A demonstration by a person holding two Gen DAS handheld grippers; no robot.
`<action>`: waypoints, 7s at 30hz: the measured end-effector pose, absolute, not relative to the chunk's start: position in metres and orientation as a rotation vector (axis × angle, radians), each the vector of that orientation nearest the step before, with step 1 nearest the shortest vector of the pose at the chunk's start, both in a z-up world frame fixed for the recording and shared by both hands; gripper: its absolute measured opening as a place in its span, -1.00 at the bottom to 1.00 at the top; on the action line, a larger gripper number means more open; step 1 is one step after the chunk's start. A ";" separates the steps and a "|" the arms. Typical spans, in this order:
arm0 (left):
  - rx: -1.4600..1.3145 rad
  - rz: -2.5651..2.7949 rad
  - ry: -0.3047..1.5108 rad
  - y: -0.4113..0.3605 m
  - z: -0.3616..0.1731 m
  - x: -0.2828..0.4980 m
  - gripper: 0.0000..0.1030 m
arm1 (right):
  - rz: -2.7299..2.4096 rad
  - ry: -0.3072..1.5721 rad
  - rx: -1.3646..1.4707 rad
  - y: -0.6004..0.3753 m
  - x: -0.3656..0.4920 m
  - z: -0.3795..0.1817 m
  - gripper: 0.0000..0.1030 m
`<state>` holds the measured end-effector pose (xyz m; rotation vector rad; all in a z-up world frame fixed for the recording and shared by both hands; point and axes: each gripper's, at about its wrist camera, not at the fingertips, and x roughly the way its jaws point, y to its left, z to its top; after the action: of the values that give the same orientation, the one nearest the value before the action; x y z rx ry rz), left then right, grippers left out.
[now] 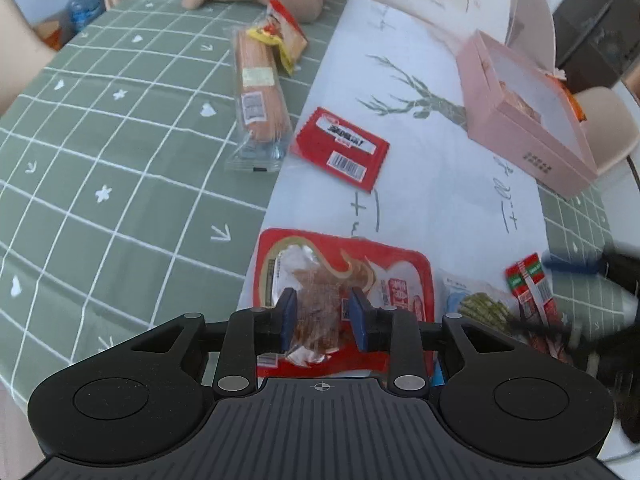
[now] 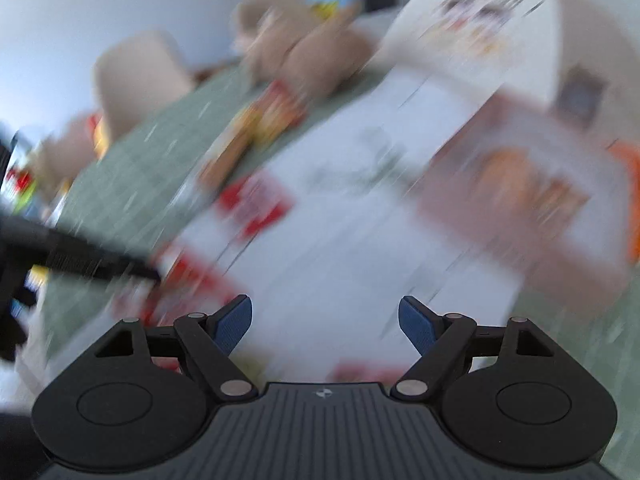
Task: Organize snacks
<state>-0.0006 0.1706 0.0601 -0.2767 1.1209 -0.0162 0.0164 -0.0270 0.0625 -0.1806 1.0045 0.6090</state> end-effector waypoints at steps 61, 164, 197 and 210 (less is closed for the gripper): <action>0.306 -0.396 1.065 -0.062 0.063 -0.003 -0.02 | 0.060 0.977 0.037 -0.204 -0.025 0.027 0.72; 0.199 -0.339 1.113 0.019 0.030 0.000 0.87 | 0.052 0.953 -0.068 -0.111 -0.053 0.041 0.37; 0.211 -0.350 1.101 0.019 0.029 0.000 0.86 | 0.063 0.939 -0.035 -0.129 -0.056 0.051 -0.12; 0.091 -0.406 1.034 0.026 0.052 0.002 0.64 | 0.077 0.918 -0.051 -0.131 -0.054 0.055 -0.20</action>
<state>0.0019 0.0259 0.0520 0.0911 1.0337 -0.4055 -0.0543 -0.1314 0.0553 -0.0509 0.9178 0.0774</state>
